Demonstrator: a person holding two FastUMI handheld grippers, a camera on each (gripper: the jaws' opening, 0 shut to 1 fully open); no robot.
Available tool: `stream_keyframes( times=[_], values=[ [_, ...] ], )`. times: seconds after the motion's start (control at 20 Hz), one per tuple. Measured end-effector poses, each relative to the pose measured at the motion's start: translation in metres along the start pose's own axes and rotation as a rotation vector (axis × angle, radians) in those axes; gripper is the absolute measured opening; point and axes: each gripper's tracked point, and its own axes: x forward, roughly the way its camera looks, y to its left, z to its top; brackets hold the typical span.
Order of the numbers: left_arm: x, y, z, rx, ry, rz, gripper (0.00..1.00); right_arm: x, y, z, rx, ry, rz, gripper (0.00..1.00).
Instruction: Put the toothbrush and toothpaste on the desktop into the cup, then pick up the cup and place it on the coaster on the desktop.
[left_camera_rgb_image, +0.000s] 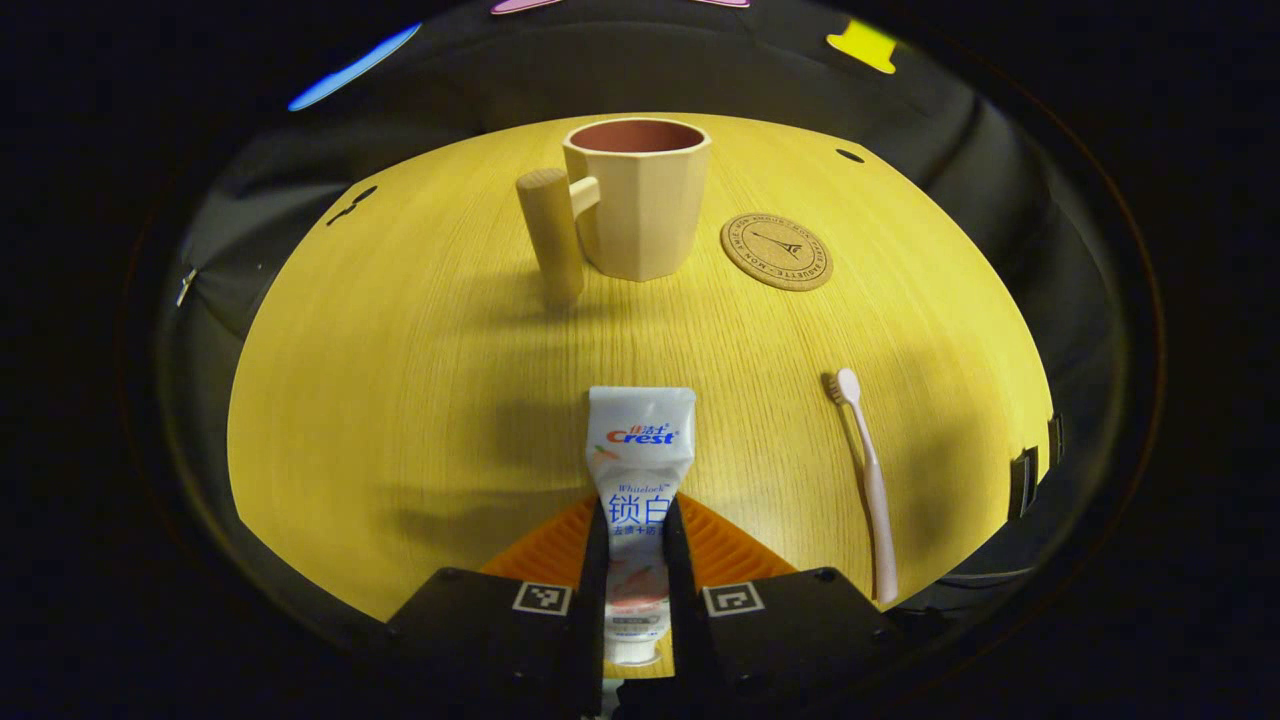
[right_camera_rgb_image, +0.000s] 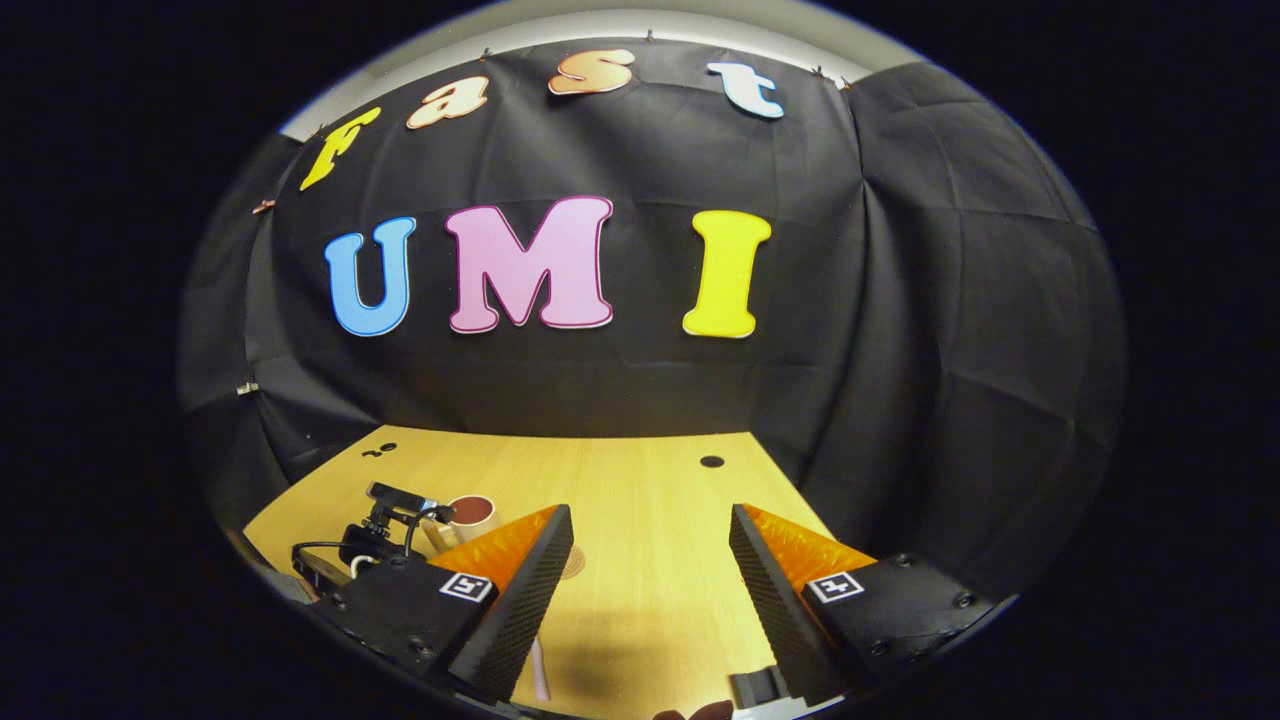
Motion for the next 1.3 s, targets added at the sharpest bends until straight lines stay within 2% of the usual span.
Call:
stream_keyframes(
  times=[0.1, 0.25, 0.35, 0.45, 0.5, 0.55, 0.8, 0.85, 0.9, 1.0, 1.25, 1.3],
  values=[
    [-0.001, 0.000, 0.000, 0.018, -0.001, -0.016, 0.35, 0.004, 0.008, -0.019, 0.032, 0.067, 0.022, 0.97],
    [-0.002, 0.004, -0.001, 0.048, 0.013, -0.026, 0.26, 0.009, 0.020, -0.056, 0.033, 0.192, 0.053, 0.97],
    [-0.005, 0.011, -0.005, 0.041, 0.018, -0.013, 0.25, 0.013, 0.031, -0.080, 0.014, 0.264, 0.082, 0.98],
    [-0.013, 0.016, -0.012, 0.030, 0.028, -0.030, 0.23, 0.011, 0.042, -0.103, -0.003, 0.332, 0.107, 0.99],
    [-0.019, 0.018, -0.014, 0.024, 0.026, -0.044, 0.19, 0.010, 0.046, -0.115, -0.008, 0.362, 0.118, 0.99],
    [-0.025, 0.022, -0.015, 0.020, 0.019, -0.051, 0.23, 0.011, 0.052, -0.126, -0.010, 0.392, 0.129, 0.99],
    [-0.059, 0.057, -0.012, -0.034, -0.030, -0.042, 0.23, 0.019, 0.084, -0.179, -0.047, 0.536, 0.180, 0.99],
    [-0.066, 0.064, -0.013, -0.047, -0.040, -0.040, 0.23, 0.022, 0.085, -0.189, -0.078, 0.566, 0.174, 0.99],
    [-0.073, 0.070, -0.012, -0.062, -0.047, -0.043, 0.27, 0.023, 0.086, -0.199, -0.107, 0.596, 0.170, 0.98],
    [-0.080, 0.080, -0.012, -0.089, -0.056, -0.048, 0.23, 0.027, 0.092, -0.216, -0.130, 0.655, 0.168, 0.97],
    [-0.083, 0.108, -0.018, -0.061, -0.081, -0.007, 0.23, 0.039, 0.108, -0.248, -0.099, 0.770, 0.145, 0.92],
    [-0.082, 0.111, -0.020, -0.061, -0.080, -0.007, 0.27, 0.040, 0.111, -0.253, -0.099, 0.789, 0.140, 0.90]
  ],
)
